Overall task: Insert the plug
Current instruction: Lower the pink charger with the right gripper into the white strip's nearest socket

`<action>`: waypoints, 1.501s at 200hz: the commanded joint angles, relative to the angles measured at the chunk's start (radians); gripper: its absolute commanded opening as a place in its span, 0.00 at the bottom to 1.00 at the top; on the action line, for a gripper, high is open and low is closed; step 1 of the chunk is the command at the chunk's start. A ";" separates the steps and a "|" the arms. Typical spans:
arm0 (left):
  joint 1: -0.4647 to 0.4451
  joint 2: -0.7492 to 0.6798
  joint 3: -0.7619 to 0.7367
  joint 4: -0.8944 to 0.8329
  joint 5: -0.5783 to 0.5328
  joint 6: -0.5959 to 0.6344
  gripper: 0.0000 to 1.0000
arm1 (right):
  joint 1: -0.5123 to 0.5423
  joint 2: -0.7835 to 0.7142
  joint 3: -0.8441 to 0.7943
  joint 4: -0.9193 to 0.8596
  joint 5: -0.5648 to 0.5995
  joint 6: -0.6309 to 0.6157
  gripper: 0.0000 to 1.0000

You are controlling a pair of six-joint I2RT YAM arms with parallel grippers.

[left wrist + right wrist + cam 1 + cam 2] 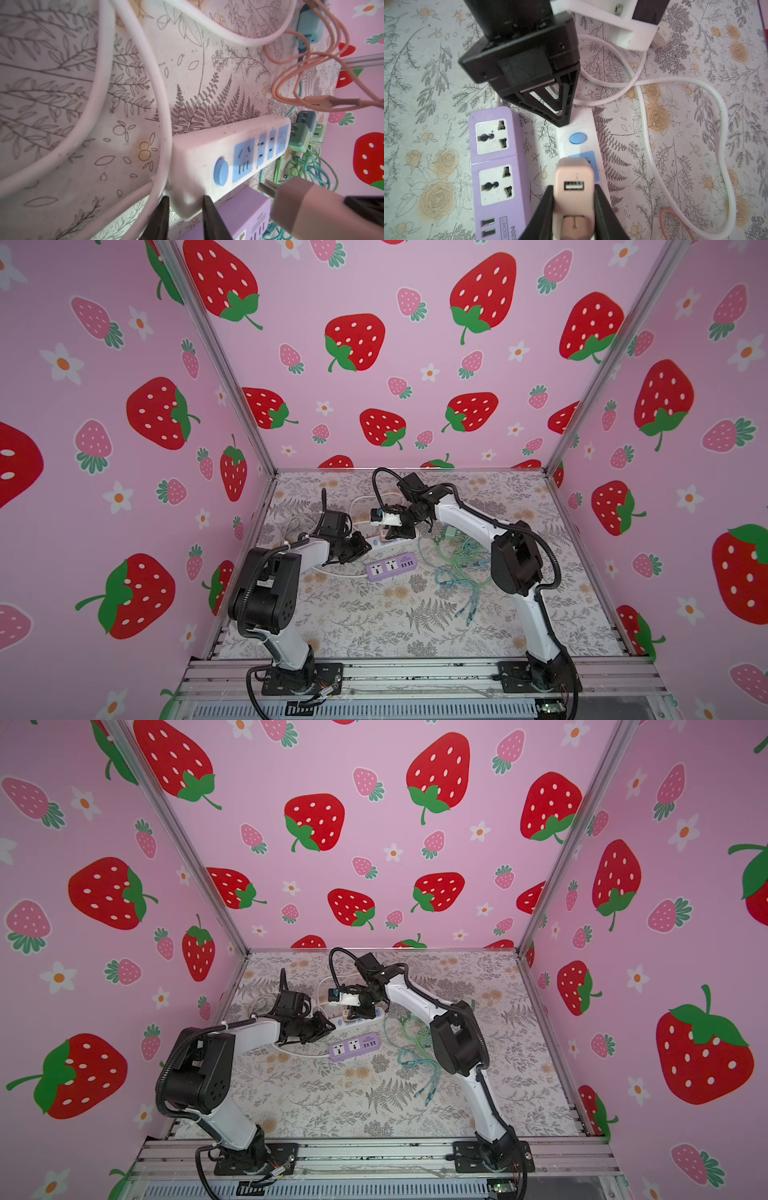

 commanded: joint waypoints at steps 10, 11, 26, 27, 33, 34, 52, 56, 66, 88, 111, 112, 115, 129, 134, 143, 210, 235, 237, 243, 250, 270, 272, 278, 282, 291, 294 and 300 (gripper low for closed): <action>0.013 0.020 0.035 -0.031 -0.012 0.027 0.30 | 0.004 0.039 0.041 -0.023 -0.020 -0.038 0.15; 0.013 0.020 0.035 -0.031 -0.012 0.028 0.30 | 0.003 0.039 0.041 -0.024 -0.021 -0.038 0.15; 0.013 0.018 0.035 -0.031 -0.010 0.030 0.30 | 0.004 0.046 0.040 -0.024 -0.020 -0.043 0.15; 0.013 0.018 0.036 -0.031 -0.010 0.030 0.30 | 0.004 0.047 0.040 -0.024 -0.021 -0.043 0.15; 0.014 0.018 0.037 -0.031 -0.009 0.031 0.30 | 0.003 0.051 0.041 -0.024 -0.023 -0.045 0.16; 0.014 0.018 0.037 -0.030 -0.009 0.031 0.30 | 0.003 0.051 0.041 -0.023 -0.021 -0.045 0.16; 0.013 0.020 0.040 -0.035 -0.006 0.034 0.30 | 0.004 0.060 0.041 -0.020 -0.020 -0.048 0.15; 0.014 0.020 0.040 -0.035 -0.006 0.036 0.30 | 0.003 0.062 0.041 -0.019 -0.020 -0.048 0.15; 0.015 0.020 0.042 -0.039 -0.006 0.037 0.30 | 0.004 0.066 0.043 -0.017 -0.018 -0.048 0.15; 0.015 0.019 0.042 -0.040 -0.007 0.039 0.30 | 0.003 0.070 0.043 -0.011 -0.015 -0.048 0.15; 0.017 0.018 0.039 -0.040 -0.006 0.042 0.30 | 0.002 0.078 0.044 -0.012 -0.010 -0.054 0.15; 0.017 0.018 0.040 -0.040 -0.006 0.042 0.30 | 0.003 0.078 0.045 -0.012 -0.009 -0.054 0.15; 0.017 0.019 0.039 -0.040 -0.006 0.041 0.30 | 0.002 0.080 0.044 -0.012 -0.009 -0.054 0.15; 0.018 0.018 0.040 -0.042 -0.006 0.044 0.30 | 0.003 0.085 0.048 -0.015 -0.003 -0.059 0.15; 0.019 0.018 0.040 -0.041 -0.004 0.043 0.30 | 0.002 0.086 0.047 -0.015 -0.003 -0.059 0.15; 0.018 0.017 0.040 -0.041 -0.004 0.044 0.30 | 0.003 0.088 0.047 -0.017 -0.004 -0.060 0.15; 0.025 0.015 0.053 -0.047 0.001 0.048 0.30 | 0.003 0.111 0.048 -0.034 0.008 -0.084 0.15; 0.026 0.017 0.060 -0.056 0.001 0.054 0.30 | -0.001 0.129 0.056 -0.040 0.024 -0.099 0.15; 0.027 0.017 0.061 -0.056 0.002 0.054 0.30 | -0.003 0.130 0.058 -0.039 0.024 -0.100 0.15; 0.026 0.017 0.063 -0.058 0.001 0.056 0.30 | -0.004 0.134 0.061 -0.042 0.025 -0.104 0.15; 0.027 0.018 0.064 -0.061 0.003 0.060 0.30 | -0.005 0.140 0.063 -0.042 0.027 -0.109 0.16; 0.030 0.018 0.069 -0.066 0.005 0.067 0.30 | -0.006 0.159 0.077 -0.056 0.031 -0.128 0.16; 0.030 0.019 0.071 -0.066 0.005 0.067 0.30 | -0.006 0.160 0.080 -0.058 0.030 -0.129 0.16; 0.032 0.020 0.072 -0.066 0.006 0.071 0.30 | -0.008 0.167 0.084 -0.063 0.030 -0.133 0.16; 0.031 0.020 0.074 -0.068 0.007 0.069 0.30 | -0.008 0.169 0.085 -0.063 0.029 -0.136 0.16; 0.032 0.021 0.076 -0.069 0.007 0.072 0.30 | -0.010 0.173 0.086 -0.064 0.024 -0.140 0.16; 0.032 0.022 0.078 -0.070 0.007 0.071 0.30 | -0.011 0.175 0.086 -0.064 0.024 -0.140 0.16; 0.033 0.023 0.082 -0.072 0.007 0.072 0.30 | -0.012 0.179 0.085 -0.064 0.021 -0.141 0.16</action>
